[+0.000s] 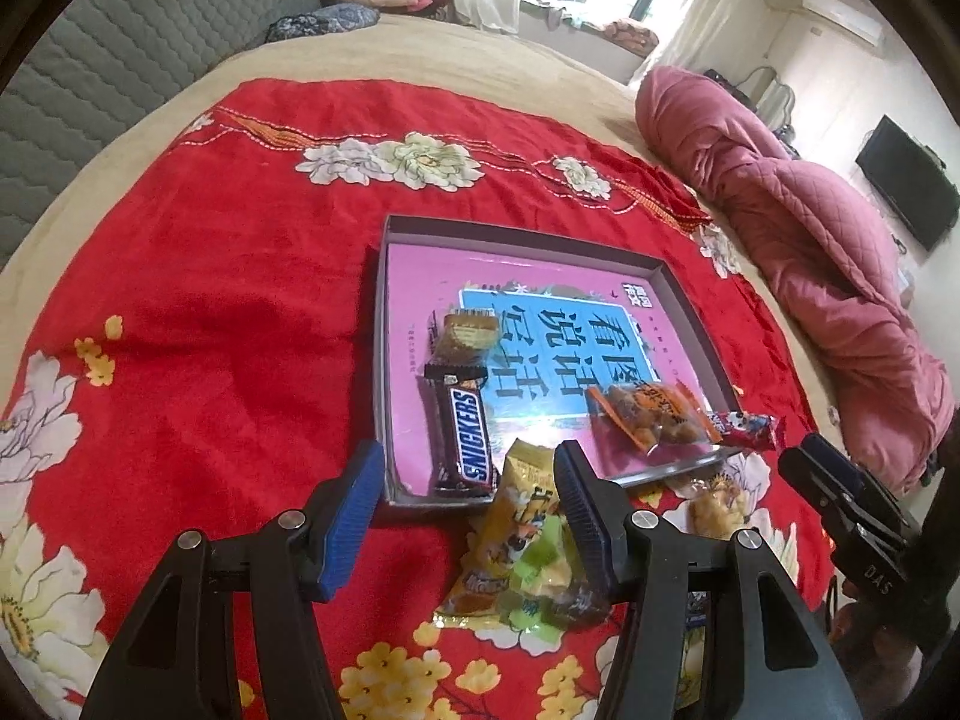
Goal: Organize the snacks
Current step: 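Open both tools and withdraw them from the tray toward the snack pile, then grasp the yellow chip bag with the left tool while the right grasps the blue biscuit packet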
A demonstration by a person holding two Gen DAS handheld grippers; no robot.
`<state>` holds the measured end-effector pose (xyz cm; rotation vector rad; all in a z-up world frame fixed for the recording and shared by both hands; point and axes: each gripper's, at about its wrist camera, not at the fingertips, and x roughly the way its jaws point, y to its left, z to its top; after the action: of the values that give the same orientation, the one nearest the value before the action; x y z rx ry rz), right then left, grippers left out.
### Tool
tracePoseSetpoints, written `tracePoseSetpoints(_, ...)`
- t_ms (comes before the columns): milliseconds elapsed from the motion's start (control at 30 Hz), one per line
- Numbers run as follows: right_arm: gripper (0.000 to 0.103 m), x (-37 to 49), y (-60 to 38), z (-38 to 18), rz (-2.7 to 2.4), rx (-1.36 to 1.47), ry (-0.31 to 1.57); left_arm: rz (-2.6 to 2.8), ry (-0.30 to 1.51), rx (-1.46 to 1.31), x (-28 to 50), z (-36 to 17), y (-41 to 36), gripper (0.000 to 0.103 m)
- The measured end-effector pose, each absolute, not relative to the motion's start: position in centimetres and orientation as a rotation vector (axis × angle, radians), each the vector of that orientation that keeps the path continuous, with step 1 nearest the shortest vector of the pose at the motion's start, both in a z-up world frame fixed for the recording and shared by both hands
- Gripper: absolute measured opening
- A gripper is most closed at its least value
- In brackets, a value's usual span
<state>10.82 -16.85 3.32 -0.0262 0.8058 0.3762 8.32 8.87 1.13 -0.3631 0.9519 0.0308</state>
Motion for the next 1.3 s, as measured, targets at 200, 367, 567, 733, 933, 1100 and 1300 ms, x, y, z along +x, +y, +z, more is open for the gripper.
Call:
tracePoseSetpoints(200,0.06,9.9,-16.9,3.1,0.381,-0.036,0.819,0.036,0.972,-0.374,7.5,0.7,9.3,0.061)
tracePoseSetpoints(367,0.061,9.0,-16.8,2.8,0.392,-0.053,0.83,0.046,0.983,-0.369,6.8,0.4,9.5,0.061)
tracePoseSetpoints(567,0.061,8.1,-17.2,2.5,0.395,-0.059,0.848,0.052,1.005,-0.358,6.0,-0.2,9.6,0.061)
tracePoseSetpoints(733,0.061,7.3,-17.2,2.1,0.406,-0.071,0.867,0.053,1.02,-0.37,5.7,-0.6,9.8,0.061)
tracePoseSetpoints(933,0.061,6.7,-17.5,1.6,0.404,-0.073,0.898,0.043,1.036,-0.37,5.5,-0.9,9.5,0.061)
tracePoseSetpoints(1100,0.061,6.1,-17.9,0.7,0.401,-0.077,0.953,0.031,1.051,-0.372,5.1,-1.2,9.2,0.061)
tracePoseSetpoints(1300,0.061,6.0,-18.7,-0.7,0.396,-0.058,1.026,0.025,1.067,-0.367,5.0,-1.5,8.8,0.061)
